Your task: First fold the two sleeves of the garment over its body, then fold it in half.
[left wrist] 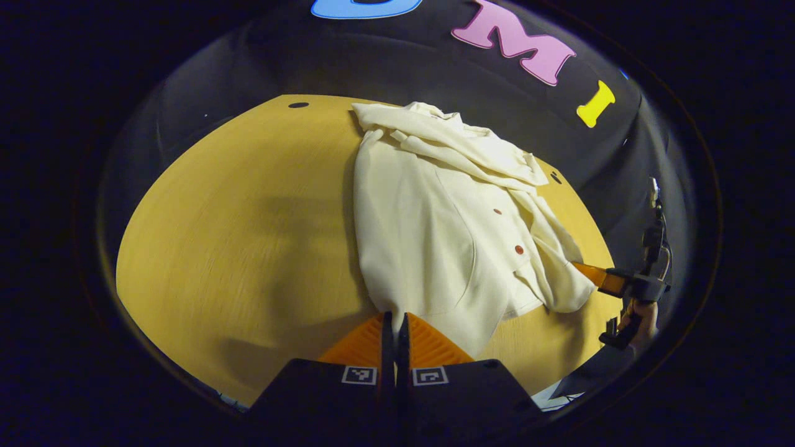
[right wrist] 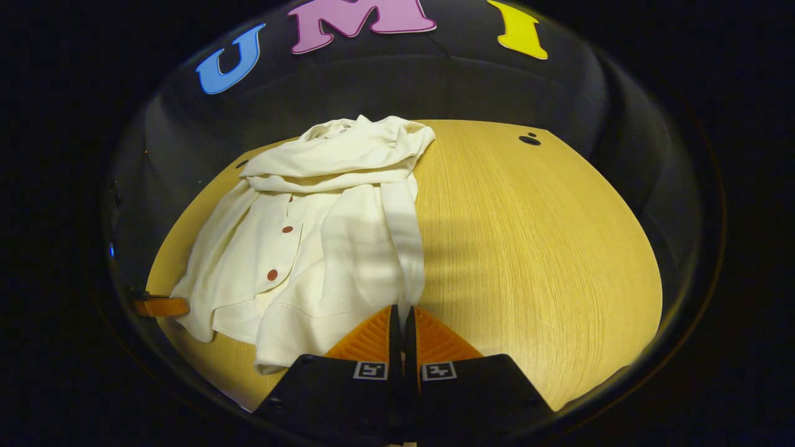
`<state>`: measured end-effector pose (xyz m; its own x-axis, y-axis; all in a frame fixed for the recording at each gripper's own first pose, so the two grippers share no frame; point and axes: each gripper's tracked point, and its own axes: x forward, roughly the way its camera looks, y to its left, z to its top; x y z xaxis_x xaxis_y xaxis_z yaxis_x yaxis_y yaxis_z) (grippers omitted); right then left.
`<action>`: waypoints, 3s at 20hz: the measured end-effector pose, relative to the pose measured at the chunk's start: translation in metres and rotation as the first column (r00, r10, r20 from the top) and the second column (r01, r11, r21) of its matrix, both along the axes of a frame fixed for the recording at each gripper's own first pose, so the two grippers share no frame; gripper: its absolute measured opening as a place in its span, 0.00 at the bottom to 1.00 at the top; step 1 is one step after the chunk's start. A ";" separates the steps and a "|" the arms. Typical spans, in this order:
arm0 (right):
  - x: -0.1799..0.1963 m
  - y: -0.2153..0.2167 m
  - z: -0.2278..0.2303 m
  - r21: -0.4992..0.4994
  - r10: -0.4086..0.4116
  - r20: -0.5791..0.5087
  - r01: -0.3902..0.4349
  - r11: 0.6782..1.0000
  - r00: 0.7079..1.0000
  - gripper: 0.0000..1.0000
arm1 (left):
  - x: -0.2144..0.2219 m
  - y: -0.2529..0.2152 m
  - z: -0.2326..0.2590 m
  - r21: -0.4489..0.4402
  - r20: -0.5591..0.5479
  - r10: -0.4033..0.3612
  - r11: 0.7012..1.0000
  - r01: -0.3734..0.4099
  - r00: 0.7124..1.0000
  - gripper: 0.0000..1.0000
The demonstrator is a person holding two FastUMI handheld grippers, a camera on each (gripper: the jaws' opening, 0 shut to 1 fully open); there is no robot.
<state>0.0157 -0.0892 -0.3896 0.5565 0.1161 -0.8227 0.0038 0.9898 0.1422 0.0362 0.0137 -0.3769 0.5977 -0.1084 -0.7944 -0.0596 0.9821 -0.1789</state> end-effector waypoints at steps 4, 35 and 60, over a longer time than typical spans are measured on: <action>0.051 -0.003 0.056 0.029 -0.102 0.183 0.098 0.995 0.978 0.05 | 0.056 0.001 0.051 0.087 0.156 -0.080 0.994 0.067 0.984 0.06; 0.420 0.012 0.071 -0.221 0.052 0.486 0.065 0.973 0.873 0.83 | 0.448 0.079 0.101 0.180 0.620 -0.010 0.975 -0.130 0.784 0.96; 0.094 0.057 0.470 -0.090 0.038 0.884 0.090 0.992 0.466 0.96 | -0.012 -0.058 0.425 0.195 0.852 -0.081 0.966 -0.171 0.517 0.95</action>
